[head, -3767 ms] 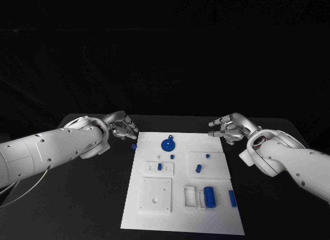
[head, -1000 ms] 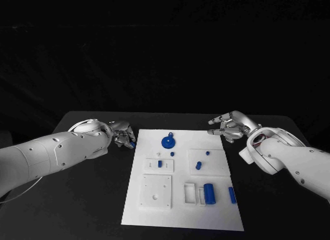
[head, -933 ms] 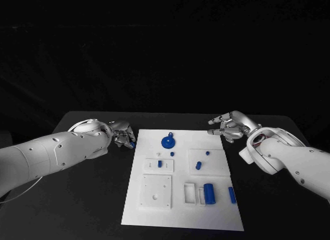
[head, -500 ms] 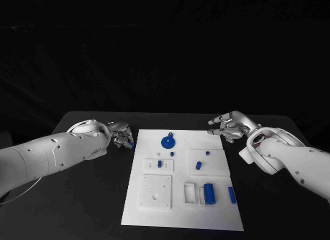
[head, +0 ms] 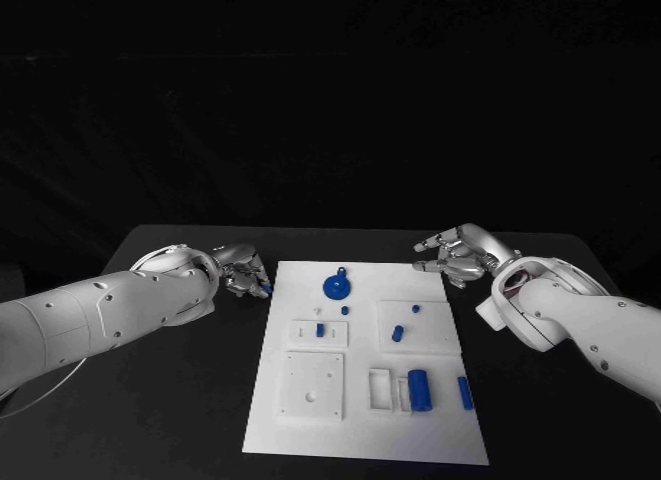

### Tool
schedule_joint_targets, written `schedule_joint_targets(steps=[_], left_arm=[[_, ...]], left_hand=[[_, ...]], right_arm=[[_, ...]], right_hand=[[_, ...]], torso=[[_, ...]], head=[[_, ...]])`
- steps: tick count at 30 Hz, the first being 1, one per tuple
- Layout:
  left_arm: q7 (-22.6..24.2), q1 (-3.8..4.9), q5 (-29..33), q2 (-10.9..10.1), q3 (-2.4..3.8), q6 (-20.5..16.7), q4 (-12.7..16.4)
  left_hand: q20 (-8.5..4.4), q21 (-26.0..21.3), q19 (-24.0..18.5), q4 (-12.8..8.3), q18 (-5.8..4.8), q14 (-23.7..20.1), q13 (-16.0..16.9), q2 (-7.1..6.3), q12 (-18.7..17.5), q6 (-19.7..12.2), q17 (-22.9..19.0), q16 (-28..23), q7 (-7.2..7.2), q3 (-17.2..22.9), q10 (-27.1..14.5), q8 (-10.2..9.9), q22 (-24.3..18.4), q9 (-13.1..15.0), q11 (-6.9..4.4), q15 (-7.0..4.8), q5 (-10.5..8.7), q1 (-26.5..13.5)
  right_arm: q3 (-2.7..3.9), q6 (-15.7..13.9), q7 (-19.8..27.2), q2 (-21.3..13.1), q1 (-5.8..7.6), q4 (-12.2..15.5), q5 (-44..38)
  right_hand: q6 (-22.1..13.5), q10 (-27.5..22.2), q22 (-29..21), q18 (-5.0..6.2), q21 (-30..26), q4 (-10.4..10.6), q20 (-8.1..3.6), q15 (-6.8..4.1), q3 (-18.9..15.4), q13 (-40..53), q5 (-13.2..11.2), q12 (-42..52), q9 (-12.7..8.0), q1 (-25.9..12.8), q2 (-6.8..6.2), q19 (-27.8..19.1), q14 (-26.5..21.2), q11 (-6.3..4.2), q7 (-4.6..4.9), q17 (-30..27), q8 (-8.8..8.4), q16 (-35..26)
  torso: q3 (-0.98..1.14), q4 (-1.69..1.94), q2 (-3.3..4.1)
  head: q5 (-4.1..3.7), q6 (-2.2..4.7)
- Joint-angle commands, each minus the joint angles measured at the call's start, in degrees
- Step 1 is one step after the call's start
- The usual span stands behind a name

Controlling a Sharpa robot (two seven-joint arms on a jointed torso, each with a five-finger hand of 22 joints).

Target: Assemble the parts on the task board

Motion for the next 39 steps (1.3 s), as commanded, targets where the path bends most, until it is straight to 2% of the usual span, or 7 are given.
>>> schedule_joint_targets(steps=[1, 6, 10, 18, 26, 35, 39], left_arm=[[2.35, 0.07, 4.73, -0.25, 0.45, -3.46, 1.22], [3.02, 0.72, 9.36, -1.13, 1.97, -4.23, 4.56], [1.62, 2.1, 14.2, -2.27, 2.64, -0.92, 8.08], [-4.36, 4.81, 25.43, -3.94, 2.99, 14.21, 13.18], [-9.07, 5.53, 35.24, -3.1, 3.02, 26.16, 14.11], [-11.58, 5.66, 42.16, -1.59, 2.98, 31.71, 13.99], [-12.09, 5.67, 43.88, -1.09, 2.95, 33.01, 14.04]], left_hand=[[-0.43, 0.32, 0.15, 0.01, -0.41, 0.28, 0.12, 0.08, 0.44, 1.95, 0.17, 0.19, -1.69, 0.36, 1.5, 0.12, 1.31, 1.89, -0.02, -0.26, 0.47, -0.52], [-0.53, 1.17, 0.04, -0.15, -0.42, 0.25, 0.18, -0.13, 0.9, 2.04, 0.5, 0.79, -1.75, 0.89, 1.6, 0.1, 1.32, 2.25, -0.14, -0.34, 0.91, -0.85], [-0.52, 1.55, -0.2, -0.31, -0.44, 0.11, 0.25, -0.14, 1.21, 2.03, 0.64, 1.06, -1.79, 1.11, 1.87, 0.1, 1.32, 2.46, -0.25, -0.32, 0.99, -1.09], [-0.73, 2.8, -0.24, -1.35, -0.38, 0.34, 0.73, -0.03, 2.72, 1.95, 1.39, 2.79, -1.86, 1.49, 2.27, 0.08, 1.37, 3.28, -0.62, -0.56, 2.59, -1.94], [-1.19, 5.19, -0.57, -2.82, -0.66, -0.08, 2.48, 0.53, 7.0, 1.57, 2.91, 6.76, -2.1, 1.54, 2.18, 0.1, 1.35, 4.98, -1.07, -1.02, 4.93, -3.77], [-1.5, 7.79, -1.0, -3.71, -0.85, -0.5, 4.59, 1.24, 11.06, 1.11, 3.55, 10.54, -2.56, 1.76, 1.48, 0.14, 1.31, 9.26, -1.53, -1.38, 6.75, -6.06], [-1.58, 8.95, -1.36, -4.54, -0.83, -0.6, 5.17, 1.4, 12.21, 0.65, 3.06, 11.6, -2.61, 2.34, 1.13, 0.1, 1.3, 11.96, -1.64, -1.45, 7.47, -7.09]], right_arm=[[0.02, 0.41, -0.05, 0.11, -0.03, 0.74, -0.2], [0.01, 0.28, -0.16, 0.14, -0.02, 2.26, 1.37], [-0.01, -0.11, 1.65, 0.32, -0.02, 3.21, 0.71], [-0.4, -1.44, 5.58, 1.09, -0.01, 5.78, -6.62], [-1.65, -2.87, 8.02, 2.11, 0.02, 8.65, -16.23], [-3.04, -3.96, 9.19, 3.54, 0.24, 10.91, -24.15], [-4.12, -3.75, 9.56, 4.29, 0.48, 11.69, -26.78]], right_hand=[[0.57, 0.12, 4.47, 0.65, 0.23, 0.62, -0.08, 0.01, -0.05, 0.08, 0.2, 0.27, 0.08, -0.79, -0.1, 1.83, 0.31, -0.28, -0.01, 0.0, 0.01, -0.08], [0.85, 0.22, 4.47, 0.64, 0.26, 0.65, -0.1, -0.02, 0.15, 0.18, 0.19, 0.39, 0.08, -0.7, 0.03, 1.85, 0.33, -0.35, -0.08, 0.0, 0.02, -0.08], [2.15, 0.34, 4.42, 0.4, -0.14, -0.6, -0.18, -0.1, 1.43, 0.39, 0.0, 0.58, 0.07, -0.15, 0.16, 1.65, 0.21, -0.48, -0.28, -0.02, -0.02, -0.14], [3.47, 0.52, 4.48, -0.17, 0.13, -4.16, -0.44, -0.24, 3.37, 0.64, -0.11, 0.74, 0.07, -0.26, 0.74, 1.44, 0.1, -0.67, -0.52, -0.13, -0.02, -0.3], [4.06, 0.51, 4.49, -0.45, 0.3, -5.81, -0.51, -0.29, 3.44, 0.53, -0.97, 0.55, 0.07, 0.02, 0.87, 1.31, 0.05, -0.73, -0.64, -0.32, -0.01, -0.54], [4.43, 0.58, 4.45, -0.65, 0.13, -6.5, -0.56, -0.31, 3.24, 0.41, -1.89, 0.39, 0.07, 0.6, 0.68, 1.19, 0.02, -0.68, -0.7, -0.54, -0.01, -0.8], [4.58, 0.61, 4.44, -0.68, 0.07, -6.66, -0.56, -0.29, 3.13, 0.37, -2.08, 0.33, 0.07, 0.76, 0.51, 1.17, 0.05, -0.69, -0.74, -0.58, -0.01, -0.84]], torso=[[0.06, 0.04, -0.07], [0.08, 0.07, -0.09], [0.26, 0.02, -0.21], [0.83, -0.12, -0.46], [1.22, -0.34, -0.51], [0.99, -0.09, -0.47], [0.93, -0.16, -0.5]], head=[[0.01, 0.23], [0.19, 0.9], [0.26, 1.22], [0.41, 1.59], [0.47, 2.01], [0.47, 1.86], [0.65, 1.53]])
